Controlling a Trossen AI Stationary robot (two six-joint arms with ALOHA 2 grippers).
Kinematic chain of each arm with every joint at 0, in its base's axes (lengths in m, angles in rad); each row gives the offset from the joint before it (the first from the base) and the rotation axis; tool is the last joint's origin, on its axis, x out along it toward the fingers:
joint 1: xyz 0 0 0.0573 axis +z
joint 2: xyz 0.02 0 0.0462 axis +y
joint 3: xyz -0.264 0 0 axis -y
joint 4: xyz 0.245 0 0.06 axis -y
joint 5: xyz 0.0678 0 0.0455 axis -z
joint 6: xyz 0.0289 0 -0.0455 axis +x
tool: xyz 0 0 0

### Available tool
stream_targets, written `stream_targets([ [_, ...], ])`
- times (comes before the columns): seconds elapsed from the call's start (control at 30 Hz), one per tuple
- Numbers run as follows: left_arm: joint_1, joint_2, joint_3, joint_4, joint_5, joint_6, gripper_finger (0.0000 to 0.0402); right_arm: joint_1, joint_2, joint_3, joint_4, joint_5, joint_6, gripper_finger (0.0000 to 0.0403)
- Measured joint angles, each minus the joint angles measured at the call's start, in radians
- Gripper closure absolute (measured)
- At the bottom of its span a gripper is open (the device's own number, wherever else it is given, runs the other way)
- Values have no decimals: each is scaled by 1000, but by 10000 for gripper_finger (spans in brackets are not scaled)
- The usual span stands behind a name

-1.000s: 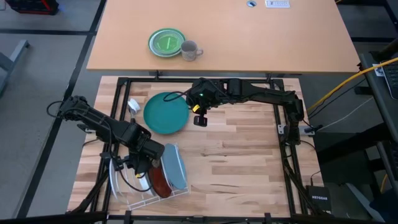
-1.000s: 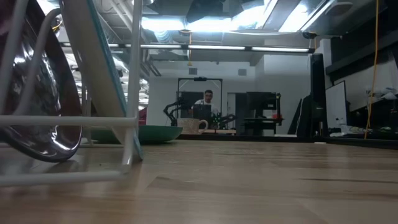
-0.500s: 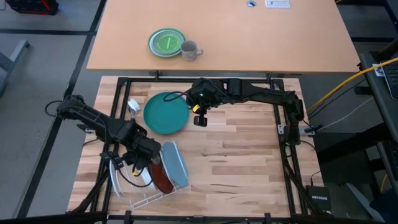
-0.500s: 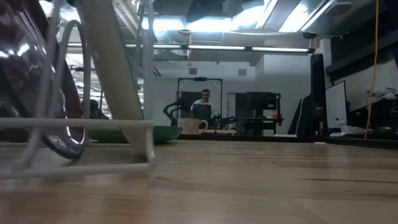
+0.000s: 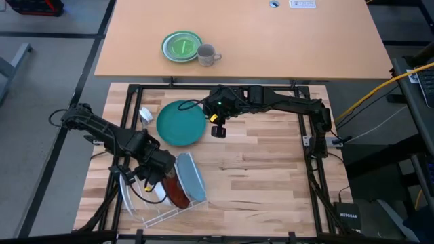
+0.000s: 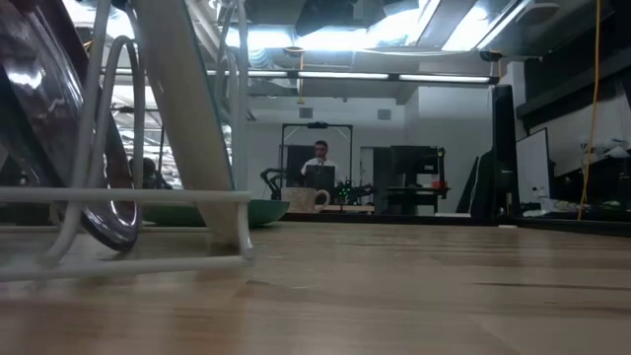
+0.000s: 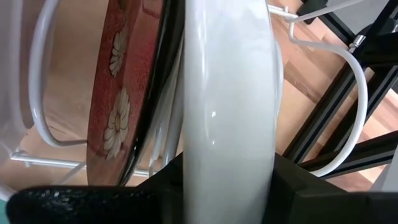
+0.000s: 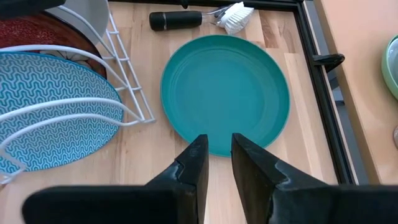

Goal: Sort dishes
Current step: Put the white plate into the dish rack

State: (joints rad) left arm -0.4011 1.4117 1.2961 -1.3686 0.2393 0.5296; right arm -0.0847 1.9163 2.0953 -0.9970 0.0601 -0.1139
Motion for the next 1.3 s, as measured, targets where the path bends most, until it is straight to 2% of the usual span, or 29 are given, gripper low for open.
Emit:
stream_targets([
  [0.7,-11,0,1,69,-22,1,299,0,0,0,0,-4,0,329],
  [1.07,-73,4,3,75,-45,-16,229,0,0,0,0,-10,0,329],
  [1.3,-90,5,41,19,-58,-47,251,0,0,0,0,-11,0,329],
])
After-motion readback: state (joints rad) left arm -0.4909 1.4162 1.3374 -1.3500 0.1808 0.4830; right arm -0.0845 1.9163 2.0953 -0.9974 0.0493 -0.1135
